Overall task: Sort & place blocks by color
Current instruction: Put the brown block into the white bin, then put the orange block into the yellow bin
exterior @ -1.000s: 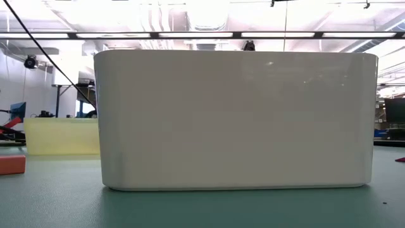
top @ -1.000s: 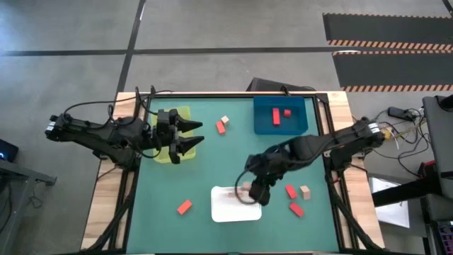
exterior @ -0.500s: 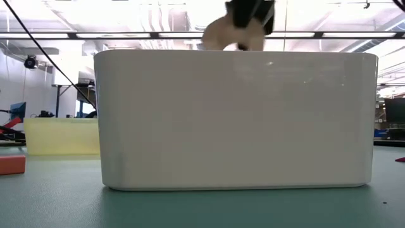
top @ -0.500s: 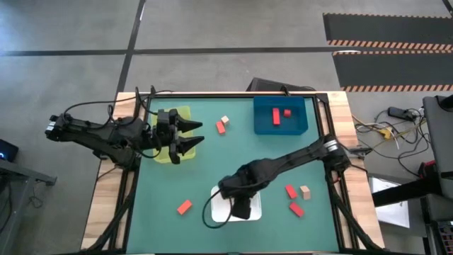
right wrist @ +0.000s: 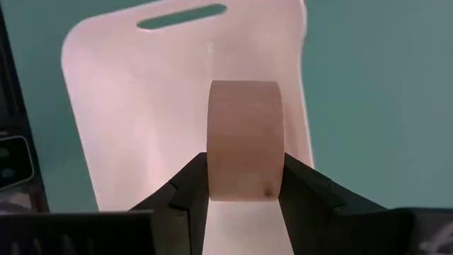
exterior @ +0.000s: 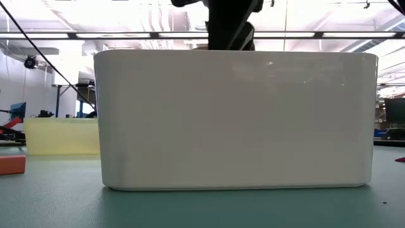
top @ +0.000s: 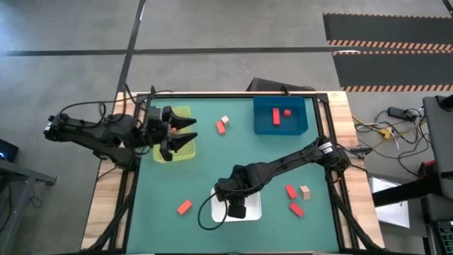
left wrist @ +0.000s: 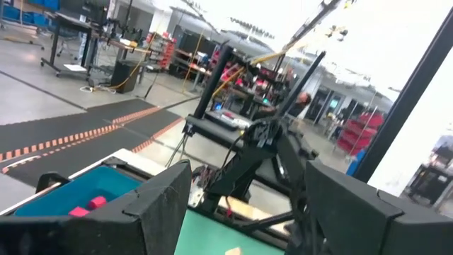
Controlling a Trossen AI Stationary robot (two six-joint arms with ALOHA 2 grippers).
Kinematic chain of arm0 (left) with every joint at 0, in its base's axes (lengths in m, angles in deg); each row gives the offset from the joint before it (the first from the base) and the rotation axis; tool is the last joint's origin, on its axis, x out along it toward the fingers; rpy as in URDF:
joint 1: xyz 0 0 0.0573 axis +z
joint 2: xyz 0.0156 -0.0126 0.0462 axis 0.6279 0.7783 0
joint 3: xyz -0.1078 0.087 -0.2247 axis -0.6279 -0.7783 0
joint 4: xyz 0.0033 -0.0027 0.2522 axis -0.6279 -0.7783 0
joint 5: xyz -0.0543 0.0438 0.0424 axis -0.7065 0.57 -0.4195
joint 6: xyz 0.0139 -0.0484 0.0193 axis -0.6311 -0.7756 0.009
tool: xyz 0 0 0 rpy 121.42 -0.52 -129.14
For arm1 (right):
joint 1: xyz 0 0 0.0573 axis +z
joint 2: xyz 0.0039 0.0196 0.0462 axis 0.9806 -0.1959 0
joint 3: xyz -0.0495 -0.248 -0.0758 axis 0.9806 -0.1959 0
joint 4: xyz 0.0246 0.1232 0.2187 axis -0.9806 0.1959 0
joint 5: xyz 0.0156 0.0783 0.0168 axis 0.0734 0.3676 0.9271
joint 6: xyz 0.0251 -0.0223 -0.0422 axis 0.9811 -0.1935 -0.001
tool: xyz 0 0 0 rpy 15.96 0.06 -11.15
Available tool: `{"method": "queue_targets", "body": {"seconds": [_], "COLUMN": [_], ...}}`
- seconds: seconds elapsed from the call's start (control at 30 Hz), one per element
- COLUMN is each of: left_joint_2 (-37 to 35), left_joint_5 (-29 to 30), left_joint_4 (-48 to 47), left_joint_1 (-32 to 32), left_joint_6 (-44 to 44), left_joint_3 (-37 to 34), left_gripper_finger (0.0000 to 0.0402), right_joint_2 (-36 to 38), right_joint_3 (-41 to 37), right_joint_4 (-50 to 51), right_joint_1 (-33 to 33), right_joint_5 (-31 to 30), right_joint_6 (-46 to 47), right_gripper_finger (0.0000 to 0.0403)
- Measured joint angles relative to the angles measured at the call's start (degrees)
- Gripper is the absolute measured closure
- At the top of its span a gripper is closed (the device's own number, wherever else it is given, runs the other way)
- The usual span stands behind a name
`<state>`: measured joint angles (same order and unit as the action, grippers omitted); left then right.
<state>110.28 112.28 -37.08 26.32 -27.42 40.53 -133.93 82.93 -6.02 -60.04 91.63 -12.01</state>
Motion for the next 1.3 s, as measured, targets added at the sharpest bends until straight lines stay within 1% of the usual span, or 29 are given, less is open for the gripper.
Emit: {"method": "queue_targets", "body": {"seconds": [0.1,0.2,0.27,0.53,0.67,0.83,0.93,1.17,1.3], "left_joint_2": [-1.21,-1.62,-1.56,0.04,0.10,0.04,0.03,-0.21,-0.34], "left_joint_5": [0.00,0.00,0.00,0.02,0.02,0.06,0.07,0.07,0.04], "left_joint_4": [0.05,0.02,-0.01,0.00,0.01,0.03,0.01,-0.34,-3.05], "left_joint_1": [0.02,0.02,0.02,0.09,0.09,0.09,0.09,0.09,0.00], "left_joint_6": [-1.30,-1.29,-1.17,-1.34,-1.37,-1.35,-1.32,-1.32,-2.68], "left_joint_3": [0.00,0.00,0.00,0.00,0.00,0.00,0.00,0.00,0.00], "left_gripper_finger": [0.0141,0.0141,0.0141,0.0141,0.0141,0.0141,0.0141,0.0141,0.0141], "right_joint_2": [0.00,0.00,0.00,0.00,-0.19,-0.31,-0.31,-0.22,-0.04], "right_joint_3": [-1.27,-2.76,-3.75,-8.63,-10.85,-11.18,-11.00,-9.46,-7.59], "right_joint_4": [-2.48,-2.71,-2.71,-10.83,-12.17,-12.34,-12.18,-11.72,-8.54], "right_joint_1": [0.59,1.18,1.82,1.92,1.55,1.33,1.33,1.33,1.33], "right_joint_5": [0.25,3.52,4.60,4.57,4.19,4.49,4.63,4.68,3.83], "right_joint_6": [-1.56,-1.95,-1.38,-2.55,-2.98,-3.10,-3.12,-2.52,-2.61], "right_gripper_finger": [0.0278,0.0277,0.0276,0.0275,0.0275,0.0273,0.0262,0.0216,0.0204]}}
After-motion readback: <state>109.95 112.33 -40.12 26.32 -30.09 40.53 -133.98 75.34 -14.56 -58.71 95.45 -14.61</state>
